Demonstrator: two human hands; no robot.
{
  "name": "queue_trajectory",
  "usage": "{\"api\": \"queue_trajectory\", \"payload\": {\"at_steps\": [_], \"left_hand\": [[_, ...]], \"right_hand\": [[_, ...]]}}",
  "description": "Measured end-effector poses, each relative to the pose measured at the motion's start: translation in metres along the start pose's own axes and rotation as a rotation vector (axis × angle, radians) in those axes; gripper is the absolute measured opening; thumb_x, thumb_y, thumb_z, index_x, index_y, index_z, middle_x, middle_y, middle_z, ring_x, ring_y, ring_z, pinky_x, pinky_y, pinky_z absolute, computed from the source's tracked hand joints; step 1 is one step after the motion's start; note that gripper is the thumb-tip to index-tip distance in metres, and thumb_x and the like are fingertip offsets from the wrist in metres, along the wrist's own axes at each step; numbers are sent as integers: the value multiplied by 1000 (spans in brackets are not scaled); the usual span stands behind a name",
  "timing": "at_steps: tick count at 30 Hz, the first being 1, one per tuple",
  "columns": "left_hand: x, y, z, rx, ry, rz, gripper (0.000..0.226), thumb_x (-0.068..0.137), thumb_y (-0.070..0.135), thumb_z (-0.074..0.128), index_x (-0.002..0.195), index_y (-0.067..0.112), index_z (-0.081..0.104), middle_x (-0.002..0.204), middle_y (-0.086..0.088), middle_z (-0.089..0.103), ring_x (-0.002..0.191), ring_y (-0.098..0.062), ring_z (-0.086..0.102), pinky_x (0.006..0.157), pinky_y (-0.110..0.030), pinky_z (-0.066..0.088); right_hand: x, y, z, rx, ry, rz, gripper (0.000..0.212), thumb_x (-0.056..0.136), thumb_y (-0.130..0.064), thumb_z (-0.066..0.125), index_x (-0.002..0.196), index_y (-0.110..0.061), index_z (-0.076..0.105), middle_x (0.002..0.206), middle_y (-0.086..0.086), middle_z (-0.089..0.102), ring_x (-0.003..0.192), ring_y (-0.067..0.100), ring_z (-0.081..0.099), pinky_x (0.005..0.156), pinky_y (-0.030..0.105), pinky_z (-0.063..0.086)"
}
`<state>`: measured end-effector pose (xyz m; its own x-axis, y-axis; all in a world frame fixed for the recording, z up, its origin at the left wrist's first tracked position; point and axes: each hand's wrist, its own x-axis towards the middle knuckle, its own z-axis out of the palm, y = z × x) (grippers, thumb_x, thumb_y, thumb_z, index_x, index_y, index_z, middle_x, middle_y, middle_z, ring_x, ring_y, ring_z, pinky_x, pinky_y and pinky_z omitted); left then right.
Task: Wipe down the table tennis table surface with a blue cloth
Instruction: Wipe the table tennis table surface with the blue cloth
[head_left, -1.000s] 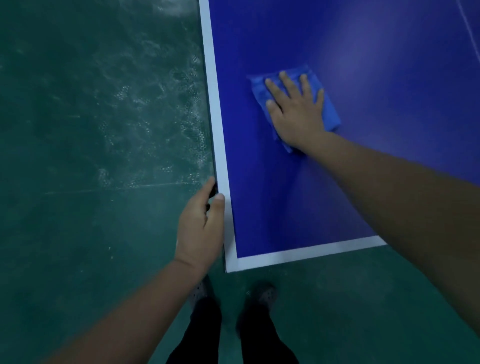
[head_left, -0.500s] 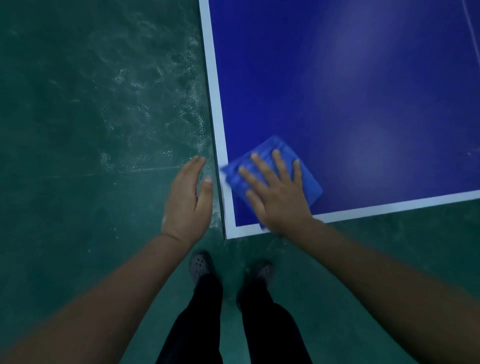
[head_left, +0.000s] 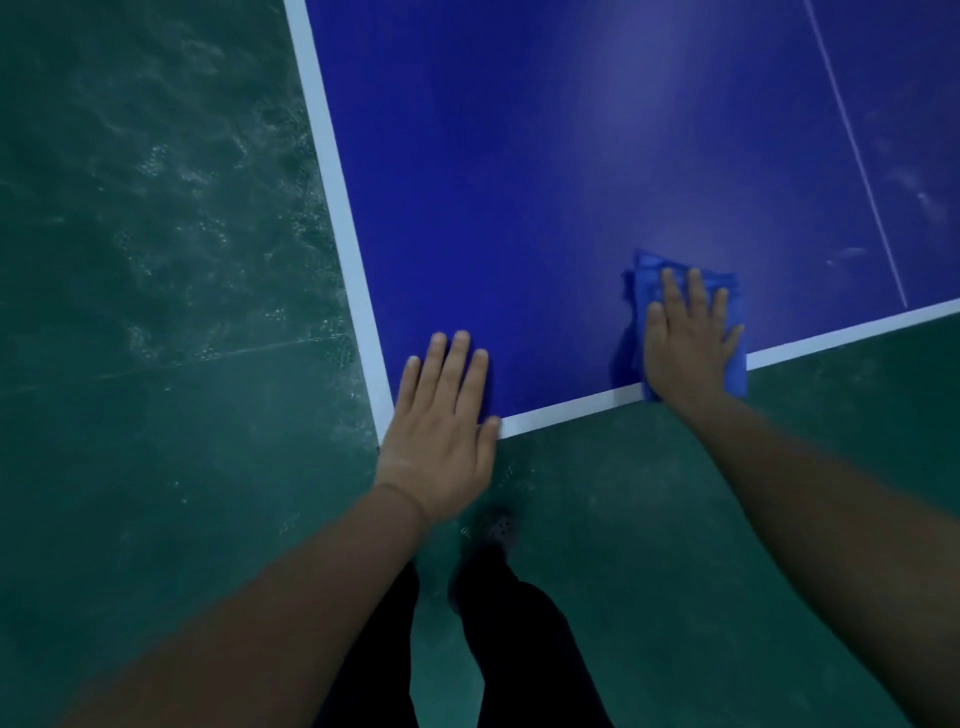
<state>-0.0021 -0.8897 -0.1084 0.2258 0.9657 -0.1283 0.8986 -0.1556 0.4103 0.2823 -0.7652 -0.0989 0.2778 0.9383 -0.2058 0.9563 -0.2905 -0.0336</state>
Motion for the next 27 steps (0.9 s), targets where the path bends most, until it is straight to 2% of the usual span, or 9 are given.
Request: {"api": "queue_trajectory", "payload": {"at_steps": [4, 10, 12, 16, 19, 21, 24, 25, 27], "left_hand": [[1, -5, 12, 163, -20, 44, 66, 104, 49, 23, 160, 14, 17, 168, -9, 9, 155, -29, -1, 123, -53, -2], [4, 1, 11, 197, -4, 8, 68, 100, 50, 29, 154, 9, 35, 164, -12, 26, 153, -33, 16, 122, -59, 11], [4, 3, 9, 195, -11, -7, 68, 99, 50, 28, 155, 10, 34, 164, -11, 27, 153, -33, 17, 122, -59, 12], [6, 12, 10, 177, 28, -69, 68, 97, 47, 30, 153, 10, 38, 163, -10, 28, 154, -30, 15, 121, -60, 12], [17, 41, 17, 124, 138, -180, 65, 94, 41, 36, 149, 7, 42, 162, -13, 30, 153, -32, 17, 122, -59, 9], [34, 72, 25, 76, 179, -262, 65, 95, 41, 33, 151, 8, 40, 163, -12, 26, 154, -30, 14, 123, -57, 6], [62, 105, 36, 12, 206, -431, 68, 98, 46, 25, 155, 9, 33, 166, -10, 20, 155, -28, 9, 124, -54, 2], [69, 111, 39, 15, 196, -490, 70, 99, 48, 21, 157, 9, 29, 167, -10, 17, 155, -28, 6, 124, -54, 1], [75, 115, 46, 86, 163, -565, 73, 99, 52, 17, 159, 10, 22, 167, -10, 13, 155, -28, 1, 123, -57, 2]], "right_hand": [[-11, -34, 3, 60, 47, 154, 54, 106, -45, 22, 159, -38, 14, 169, -5, 4, 155, 30, 0, 118, 67, 3], [-67, -56, 27, -139, -17, -778, 53, 103, -49, 25, 155, -37, 30, 165, -2, 24, 153, 35, 15, 119, 66, 6], [-29, -17, 16, -127, -8, -655, 55, 102, -49, 22, 155, -35, 29, 165, -1, 23, 152, 35, 16, 117, 69, 11], [48, 72, -15, -17, 1, -66, 58, 102, -51, 17, 159, -38, 15, 169, -6, 6, 155, 29, 1, 119, 65, 4], [62, 58, -22, 107, 10, 173, 54, 106, -47, 22, 159, -38, 13, 169, -5, 3, 154, 31, -2, 118, 67, 3], [44, 21, -14, 28, 45, -97, 54, 105, -45, 23, 158, -37, 20, 168, -3, 10, 154, 34, 5, 117, 69, 5], [18, -1, -1, -163, -88, -887, 57, 101, -51, 17, 155, -39, 28, 166, -3, 20, 154, 34, 10, 118, 67, 4], [36, 6, -4, -188, -102, -980, 57, 100, -53, 16, 155, -39, 30, 166, -4, 21, 154, 33, 11, 118, 67, 4], [87, 27, -14, -146, -34, -789, 61, 97, -54, 15, 153, -39, 33, 164, -5, 26, 153, 33, 16, 117, 69, 11]]}}
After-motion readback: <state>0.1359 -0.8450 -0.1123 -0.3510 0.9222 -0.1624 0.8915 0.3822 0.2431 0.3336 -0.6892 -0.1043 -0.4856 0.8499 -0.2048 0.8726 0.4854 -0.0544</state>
